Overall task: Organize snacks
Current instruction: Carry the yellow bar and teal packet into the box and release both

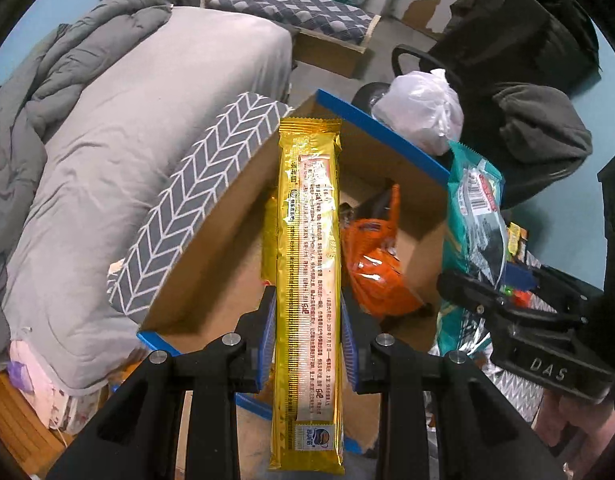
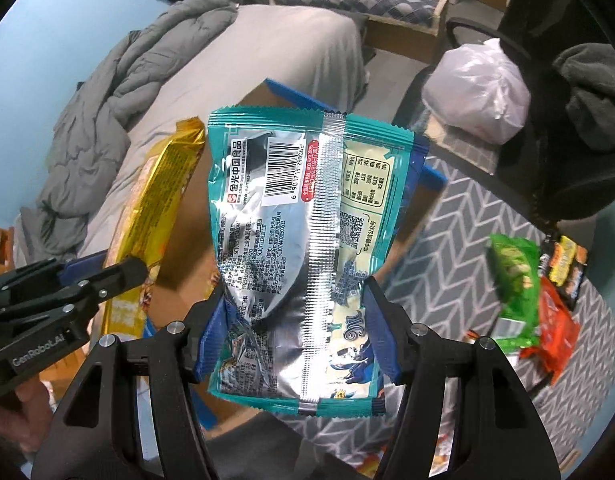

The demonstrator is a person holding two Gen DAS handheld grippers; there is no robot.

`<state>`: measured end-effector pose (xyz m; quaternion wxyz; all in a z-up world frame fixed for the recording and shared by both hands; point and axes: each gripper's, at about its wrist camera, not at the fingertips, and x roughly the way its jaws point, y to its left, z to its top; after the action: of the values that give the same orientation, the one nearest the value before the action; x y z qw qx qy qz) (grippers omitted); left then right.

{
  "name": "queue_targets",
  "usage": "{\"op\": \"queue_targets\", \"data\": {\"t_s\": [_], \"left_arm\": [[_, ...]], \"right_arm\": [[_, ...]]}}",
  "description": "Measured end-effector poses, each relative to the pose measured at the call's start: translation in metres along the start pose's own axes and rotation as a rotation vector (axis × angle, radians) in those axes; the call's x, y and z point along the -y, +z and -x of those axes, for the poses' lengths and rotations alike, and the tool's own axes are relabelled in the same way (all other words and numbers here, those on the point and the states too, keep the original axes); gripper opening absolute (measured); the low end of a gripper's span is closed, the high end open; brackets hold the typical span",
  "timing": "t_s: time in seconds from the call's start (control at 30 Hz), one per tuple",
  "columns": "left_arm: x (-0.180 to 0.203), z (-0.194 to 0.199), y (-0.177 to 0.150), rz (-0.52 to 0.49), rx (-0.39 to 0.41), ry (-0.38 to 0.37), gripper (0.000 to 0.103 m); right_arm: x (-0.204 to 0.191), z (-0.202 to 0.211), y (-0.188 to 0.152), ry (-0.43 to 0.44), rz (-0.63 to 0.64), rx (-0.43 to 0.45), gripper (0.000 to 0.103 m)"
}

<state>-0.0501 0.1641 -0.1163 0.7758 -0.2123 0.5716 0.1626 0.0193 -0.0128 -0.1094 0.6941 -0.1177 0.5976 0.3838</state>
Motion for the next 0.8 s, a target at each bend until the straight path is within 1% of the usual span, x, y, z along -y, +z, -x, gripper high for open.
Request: {"op": "queue_targets", "data": {"t_s": [0.13, 0.3, 0.53, 0.63, 0.7, 0.73, 0.77, 0.8], "left_arm": [[-0.008, -0.009, 0.005, -0.005, -0.002, 0.014, 0.029], [-0.017, -0.024, 0.009, -0.002, -0.022, 0.029, 0.029], [-0.021, -0.035, 0.011, 0.009, -0.04, 0.033, 0.029], [-0.022, -0.035, 0.01, 0.015, -0.041, 0.043, 0.029], [-0.021, -0.032, 0.01, 0.013, -0.027, 0.043, 0.035], [-0.021, -0.032, 0.01, 0.011, -0.024, 0.063, 0.038], [-0.021, -0.032, 0.01, 0.009, -0.021, 0.084, 0.045], [-0.021, -0.031, 0.01, 0.009, -0.018, 0.091, 0.048]], "right_arm": [[-0.009, -0.015, 0.006, 0.004, -0.003, -0.028, 0.063], [-0.018, -0.029, 0.01, 0.006, -0.006, -0.051, 0.063], [-0.025, -0.042, 0.015, 0.027, -0.02, -0.076, 0.063], [-0.026, -0.046, 0.018, 0.036, -0.029, -0.086, 0.066], [-0.026, -0.047, 0.019, 0.028, -0.03, -0.089, 0.071], [-0.026, -0.046, 0.02, 0.022, -0.03, -0.082, 0.074], [-0.025, -0.044, 0.02, 0.023, -0.031, -0.074, 0.075], [-0.026, -0.043, 0.021, 0.023, -0.034, -0.071, 0.075]]}}
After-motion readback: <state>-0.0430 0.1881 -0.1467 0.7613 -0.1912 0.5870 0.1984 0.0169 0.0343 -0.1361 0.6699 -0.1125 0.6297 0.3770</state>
